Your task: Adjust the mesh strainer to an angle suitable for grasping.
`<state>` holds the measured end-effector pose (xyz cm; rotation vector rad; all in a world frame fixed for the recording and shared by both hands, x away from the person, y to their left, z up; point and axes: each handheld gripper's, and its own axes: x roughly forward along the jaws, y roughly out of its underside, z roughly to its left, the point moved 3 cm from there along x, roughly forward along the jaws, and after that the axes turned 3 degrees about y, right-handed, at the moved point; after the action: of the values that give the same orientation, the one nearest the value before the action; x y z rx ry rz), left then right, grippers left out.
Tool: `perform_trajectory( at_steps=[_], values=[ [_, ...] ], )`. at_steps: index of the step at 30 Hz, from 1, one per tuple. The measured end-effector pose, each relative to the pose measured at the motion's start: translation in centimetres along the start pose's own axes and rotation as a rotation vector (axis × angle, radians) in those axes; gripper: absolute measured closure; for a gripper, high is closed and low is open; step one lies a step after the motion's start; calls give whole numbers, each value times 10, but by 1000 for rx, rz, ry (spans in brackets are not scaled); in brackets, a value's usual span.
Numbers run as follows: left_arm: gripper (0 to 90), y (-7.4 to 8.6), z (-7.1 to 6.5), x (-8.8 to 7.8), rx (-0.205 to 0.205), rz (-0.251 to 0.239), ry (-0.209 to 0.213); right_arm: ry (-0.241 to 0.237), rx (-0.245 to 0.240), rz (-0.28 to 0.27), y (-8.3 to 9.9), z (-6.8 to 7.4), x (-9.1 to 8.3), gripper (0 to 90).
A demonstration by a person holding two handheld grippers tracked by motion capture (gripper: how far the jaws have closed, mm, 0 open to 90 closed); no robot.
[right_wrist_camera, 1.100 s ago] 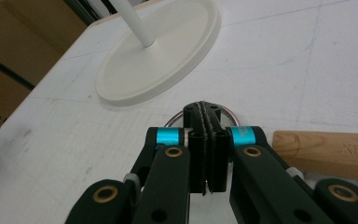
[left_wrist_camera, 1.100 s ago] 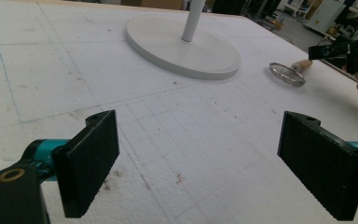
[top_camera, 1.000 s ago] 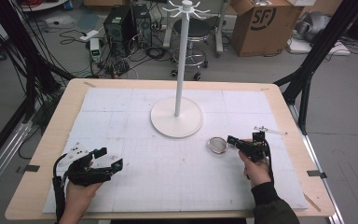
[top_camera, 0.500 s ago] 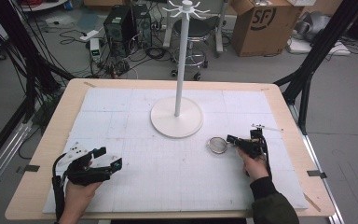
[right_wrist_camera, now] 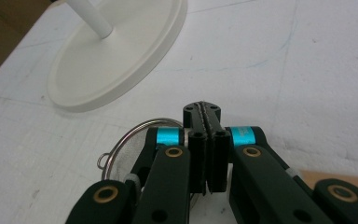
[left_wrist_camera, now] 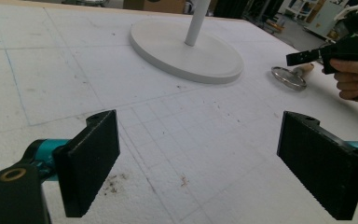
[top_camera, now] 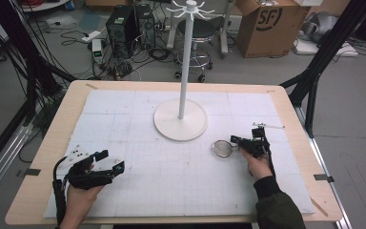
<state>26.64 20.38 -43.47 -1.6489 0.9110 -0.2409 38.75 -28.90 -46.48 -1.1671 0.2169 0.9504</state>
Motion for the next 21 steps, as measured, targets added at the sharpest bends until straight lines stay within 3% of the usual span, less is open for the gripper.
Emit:
perform_trajectory(
  at_steps=[12, 21],
  values=[
    [138, -1, 0, -1, 0, -4, 1, 20, 32, 47, 2, -7, 8, 897],
    [139, 0, 0, 0, 2, -1, 2, 22, 9, 61, 4, 0, 8, 897]
  ],
)
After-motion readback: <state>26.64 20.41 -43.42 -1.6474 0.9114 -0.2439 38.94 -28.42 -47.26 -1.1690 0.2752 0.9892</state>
